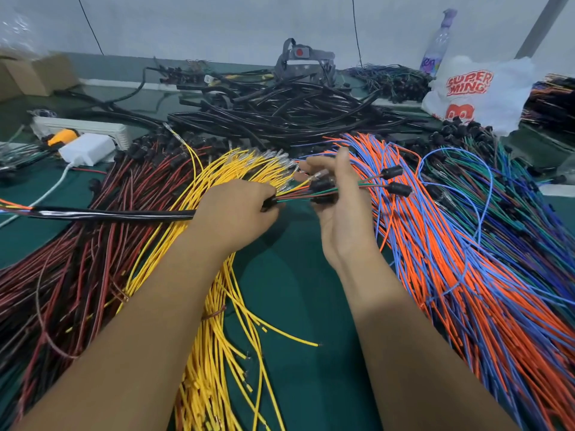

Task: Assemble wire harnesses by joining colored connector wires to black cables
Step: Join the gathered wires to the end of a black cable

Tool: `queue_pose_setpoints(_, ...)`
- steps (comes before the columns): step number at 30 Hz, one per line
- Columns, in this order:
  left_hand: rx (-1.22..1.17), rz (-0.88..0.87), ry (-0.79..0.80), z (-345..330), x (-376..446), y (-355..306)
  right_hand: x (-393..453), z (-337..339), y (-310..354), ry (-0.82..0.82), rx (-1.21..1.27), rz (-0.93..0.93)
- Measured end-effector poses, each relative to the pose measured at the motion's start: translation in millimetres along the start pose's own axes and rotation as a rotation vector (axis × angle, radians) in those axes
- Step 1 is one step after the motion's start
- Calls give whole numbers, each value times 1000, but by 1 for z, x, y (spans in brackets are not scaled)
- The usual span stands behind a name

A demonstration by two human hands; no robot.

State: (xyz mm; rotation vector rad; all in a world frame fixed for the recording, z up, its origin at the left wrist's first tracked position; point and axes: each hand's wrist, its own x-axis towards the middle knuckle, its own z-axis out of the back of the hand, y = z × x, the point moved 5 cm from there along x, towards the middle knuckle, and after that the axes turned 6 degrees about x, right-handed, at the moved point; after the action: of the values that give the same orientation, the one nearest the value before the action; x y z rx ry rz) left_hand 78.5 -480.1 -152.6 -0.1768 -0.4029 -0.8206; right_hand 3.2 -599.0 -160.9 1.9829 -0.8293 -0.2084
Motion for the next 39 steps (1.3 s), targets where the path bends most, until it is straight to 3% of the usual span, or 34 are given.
queue_pose_setpoints(5,-8,2,-15,2,-2,1,-2,-2,-2,-4,-141,25)
queue_pose_setpoints(11,31,56,-34,6,-2,3,-1,-5,-7,25,-64,-19)
queue_pose_setpoints(16,54,74,-28,5,0,0,-4,-9,-12,119,-225,9)
queue_pose_setpoints(29,56,123,-37,8,2,-20,-7,-15,-18,120,-199,-23)
queue_pose_setpoints(35,-133,26,-138,16,-9,-15,-6,-12,-17,105,-153,-125)
queue_pose_setpoints(39,-269,-164,-70,14,-7,-17,-5,-6,-8,58,-13,-108)
